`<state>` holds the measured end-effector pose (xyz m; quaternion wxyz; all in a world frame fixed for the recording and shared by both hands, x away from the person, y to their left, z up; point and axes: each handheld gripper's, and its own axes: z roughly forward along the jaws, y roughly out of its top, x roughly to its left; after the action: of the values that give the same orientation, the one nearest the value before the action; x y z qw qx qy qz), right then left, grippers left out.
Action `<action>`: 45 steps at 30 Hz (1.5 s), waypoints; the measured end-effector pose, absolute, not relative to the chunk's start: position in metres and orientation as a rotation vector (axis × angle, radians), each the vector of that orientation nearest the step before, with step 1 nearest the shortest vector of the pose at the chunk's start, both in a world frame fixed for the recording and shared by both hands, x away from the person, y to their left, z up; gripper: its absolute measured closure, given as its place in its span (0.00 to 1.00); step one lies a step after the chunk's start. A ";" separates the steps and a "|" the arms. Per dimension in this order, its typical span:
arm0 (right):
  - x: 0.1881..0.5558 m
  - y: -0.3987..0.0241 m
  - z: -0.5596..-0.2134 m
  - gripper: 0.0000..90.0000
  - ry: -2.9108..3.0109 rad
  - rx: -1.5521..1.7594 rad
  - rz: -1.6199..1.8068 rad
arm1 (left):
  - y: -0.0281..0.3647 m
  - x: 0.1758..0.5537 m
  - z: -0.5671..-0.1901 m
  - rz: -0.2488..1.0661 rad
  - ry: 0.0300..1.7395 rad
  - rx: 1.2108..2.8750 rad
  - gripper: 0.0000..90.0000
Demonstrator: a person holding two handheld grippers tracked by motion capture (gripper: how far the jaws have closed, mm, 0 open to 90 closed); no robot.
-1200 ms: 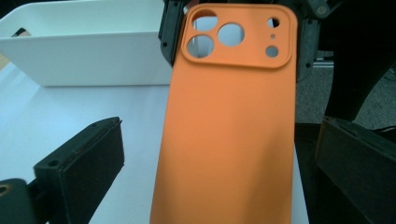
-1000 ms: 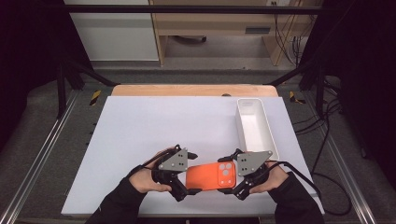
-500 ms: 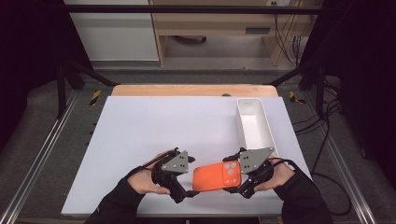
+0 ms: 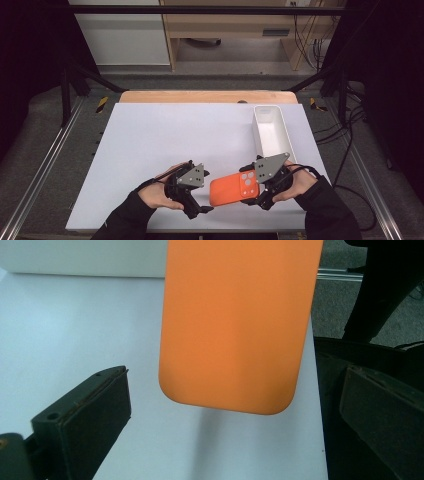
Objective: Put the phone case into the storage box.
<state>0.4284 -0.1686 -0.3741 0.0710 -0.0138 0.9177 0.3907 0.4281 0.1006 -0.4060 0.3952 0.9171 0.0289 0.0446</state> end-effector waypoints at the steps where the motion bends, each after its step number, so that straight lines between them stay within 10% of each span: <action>1: 0.429 -0.168 -0.374 0.18 2.766 -0.041 1.165 | 0.100 0.428 -0.406 0.112 0.077 2.326 0.00; 45: 0.437 -0.134 -0.358 0.18 2.890 -0.102 0.932 | 0.069 0.439 -0.411 0.079 0.032 2.511 0.00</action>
<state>0.4372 -0.1337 -0.3584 0.0517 -0.0334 0.9499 0.3065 0.4390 0.0690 -0.4106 0.3093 0.9504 0.0122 0.0297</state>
